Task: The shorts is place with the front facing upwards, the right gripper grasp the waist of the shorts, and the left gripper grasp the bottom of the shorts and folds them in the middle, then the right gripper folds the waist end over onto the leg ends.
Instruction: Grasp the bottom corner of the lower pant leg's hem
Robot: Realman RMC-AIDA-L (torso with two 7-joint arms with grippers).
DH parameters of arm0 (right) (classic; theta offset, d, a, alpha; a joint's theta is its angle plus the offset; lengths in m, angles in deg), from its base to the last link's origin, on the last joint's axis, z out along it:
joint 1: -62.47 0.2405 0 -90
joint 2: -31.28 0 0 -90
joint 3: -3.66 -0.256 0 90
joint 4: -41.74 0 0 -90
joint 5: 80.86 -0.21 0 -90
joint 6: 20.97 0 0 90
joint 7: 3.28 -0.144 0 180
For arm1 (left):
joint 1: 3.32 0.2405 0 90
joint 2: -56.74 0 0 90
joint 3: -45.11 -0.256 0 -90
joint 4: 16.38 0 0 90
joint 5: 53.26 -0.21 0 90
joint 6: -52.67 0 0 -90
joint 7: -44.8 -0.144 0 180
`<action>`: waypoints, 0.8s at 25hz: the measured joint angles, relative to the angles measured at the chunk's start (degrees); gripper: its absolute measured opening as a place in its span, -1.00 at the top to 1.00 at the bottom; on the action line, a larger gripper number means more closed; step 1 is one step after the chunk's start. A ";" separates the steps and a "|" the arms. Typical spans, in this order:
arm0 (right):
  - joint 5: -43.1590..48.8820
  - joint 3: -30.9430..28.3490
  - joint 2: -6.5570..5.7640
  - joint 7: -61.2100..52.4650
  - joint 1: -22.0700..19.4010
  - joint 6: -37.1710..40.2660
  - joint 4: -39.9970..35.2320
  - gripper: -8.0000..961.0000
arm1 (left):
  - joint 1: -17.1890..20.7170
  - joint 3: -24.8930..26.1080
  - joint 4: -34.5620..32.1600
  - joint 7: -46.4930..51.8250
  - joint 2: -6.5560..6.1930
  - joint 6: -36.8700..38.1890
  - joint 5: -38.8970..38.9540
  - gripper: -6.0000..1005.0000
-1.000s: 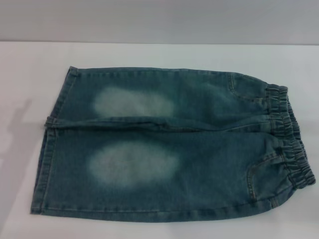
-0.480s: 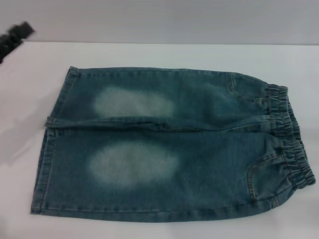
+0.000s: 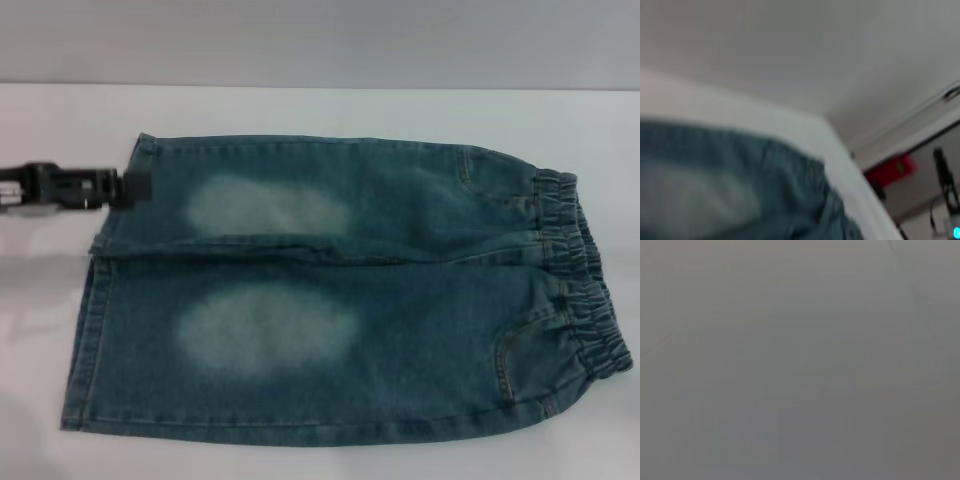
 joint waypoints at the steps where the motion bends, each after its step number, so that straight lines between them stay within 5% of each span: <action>1: 0.04 0.05 0.00 0.86 0.08 -0.40 0.00 -0.17 | 0.23 -1.41 -0.90 1.96 0.03 0.35 0.00 -0.49; 20: -0.33 -0.53 -0.02 5.05 2.00 -6.23 -1.49 -0.17 | 6.57 -9.83 -2.56 16.91 -2.17 1.58 -0.31 -0.50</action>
